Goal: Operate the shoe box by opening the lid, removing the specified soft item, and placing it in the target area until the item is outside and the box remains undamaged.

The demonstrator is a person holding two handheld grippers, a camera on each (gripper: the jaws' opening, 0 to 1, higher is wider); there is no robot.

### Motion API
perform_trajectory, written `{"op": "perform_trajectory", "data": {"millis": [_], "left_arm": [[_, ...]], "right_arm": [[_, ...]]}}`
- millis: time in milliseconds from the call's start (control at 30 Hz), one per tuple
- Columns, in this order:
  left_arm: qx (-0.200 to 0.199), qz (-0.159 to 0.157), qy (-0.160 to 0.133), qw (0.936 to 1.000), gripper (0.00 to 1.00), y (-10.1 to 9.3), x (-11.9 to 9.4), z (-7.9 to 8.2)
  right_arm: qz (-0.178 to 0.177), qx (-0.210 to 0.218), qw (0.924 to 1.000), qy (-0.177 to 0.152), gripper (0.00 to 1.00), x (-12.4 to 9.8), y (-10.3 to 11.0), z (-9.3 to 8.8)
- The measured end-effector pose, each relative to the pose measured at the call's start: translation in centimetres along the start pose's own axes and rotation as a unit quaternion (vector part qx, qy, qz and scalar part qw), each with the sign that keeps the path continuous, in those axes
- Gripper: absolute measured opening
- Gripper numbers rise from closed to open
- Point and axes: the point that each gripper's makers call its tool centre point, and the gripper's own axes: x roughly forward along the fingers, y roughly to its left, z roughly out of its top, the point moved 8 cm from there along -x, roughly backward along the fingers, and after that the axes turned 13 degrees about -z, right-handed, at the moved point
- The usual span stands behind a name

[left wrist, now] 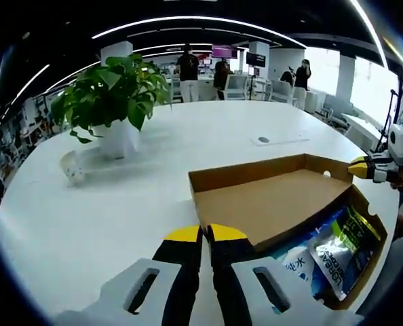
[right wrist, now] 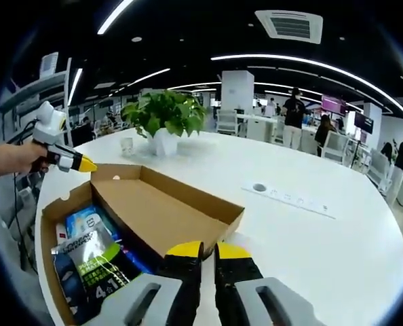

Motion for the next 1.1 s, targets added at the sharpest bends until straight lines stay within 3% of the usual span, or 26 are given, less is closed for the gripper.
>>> {"op": "perform_trajectory", "data": {"millis": [300,500,733,900,1100], "left_arm": [[-0.007,-0.012,-0.005,0.9999,0.14,-1.1,-1.3,0.0],[0.001,-0.022,0.000,0.9998,0.11,-2.0,-2.0,-0.4],[0.012,-0.036,0.006,0.9993,0.16,-3.3,-2.5,-0.6],[0.016,-0.056,0.017,0.9982,0.21,-4.7,-2.6,-1.0],[0.017,-0.083,0.040,0.9956,0.25,-6.0,-2.4,-2.1]], "right_arm": [[0.011,0.003,0.9999,0.000,0.08,-1.5,0.3,0.1],[0.024,0.002,0.9997,-0.002,0.11,-2.7,0.6,0.0],[0.044,-0.008,0.9990,0.001,0.17,-4.2,1.5,-0.1],[0.057,-0.008,0.9982,0.014,0.26,-5.2,1.9,-0.7],[0.069,-0.018,0.9973,0.019,0.30,-6.6,2.3,-1.4]]}}
